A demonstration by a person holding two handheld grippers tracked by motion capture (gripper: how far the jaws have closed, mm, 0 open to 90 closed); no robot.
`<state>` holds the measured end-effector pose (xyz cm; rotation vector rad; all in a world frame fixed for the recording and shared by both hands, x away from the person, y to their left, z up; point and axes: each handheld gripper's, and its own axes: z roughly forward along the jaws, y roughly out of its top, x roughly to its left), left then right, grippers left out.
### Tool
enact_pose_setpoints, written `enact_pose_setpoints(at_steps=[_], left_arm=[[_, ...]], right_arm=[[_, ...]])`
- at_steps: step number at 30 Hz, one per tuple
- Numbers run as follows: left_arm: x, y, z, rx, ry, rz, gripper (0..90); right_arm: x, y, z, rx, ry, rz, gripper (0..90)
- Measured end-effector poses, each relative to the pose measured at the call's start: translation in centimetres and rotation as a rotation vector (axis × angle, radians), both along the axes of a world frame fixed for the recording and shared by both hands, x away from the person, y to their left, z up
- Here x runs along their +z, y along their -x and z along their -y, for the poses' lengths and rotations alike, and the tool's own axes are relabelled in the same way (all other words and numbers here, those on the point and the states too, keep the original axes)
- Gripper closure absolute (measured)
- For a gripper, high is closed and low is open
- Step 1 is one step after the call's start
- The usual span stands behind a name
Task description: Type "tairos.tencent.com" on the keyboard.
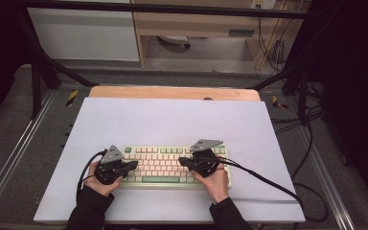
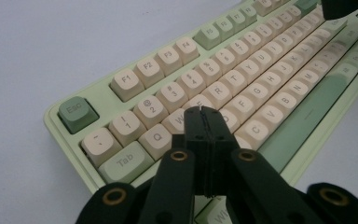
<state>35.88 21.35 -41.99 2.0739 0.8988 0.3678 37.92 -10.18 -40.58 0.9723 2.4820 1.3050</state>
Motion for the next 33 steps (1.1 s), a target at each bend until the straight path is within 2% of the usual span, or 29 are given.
enact_pose_setpoints(at_steps=[8,15,25,33], left_arm=[[0.1,-0.2,0.7,0.003,-0.007,0.0,89.7],[0.3,-0.6,2.0,-0.012,-0.02,0.004,89.7],[0.3,-1.5,3.4,-0.011,-0.035,-0.002,89.8],[-0.1,-2.4,4.6,-0.01,-0.041,-0.009,89.7]], right_arm=[[-0.1,0.7,2.2,-0.016,-0.006,-0.008,90.0],[-0.2,1.4,3.6,-0.018,-0.005,-0.006,90.0],[-0.6,2.1,5.0,-0.023,-0.016,-0.011,90.0],[-0.8,2.2,5.3,-0.023,-0.02,-0.02,90.0]])
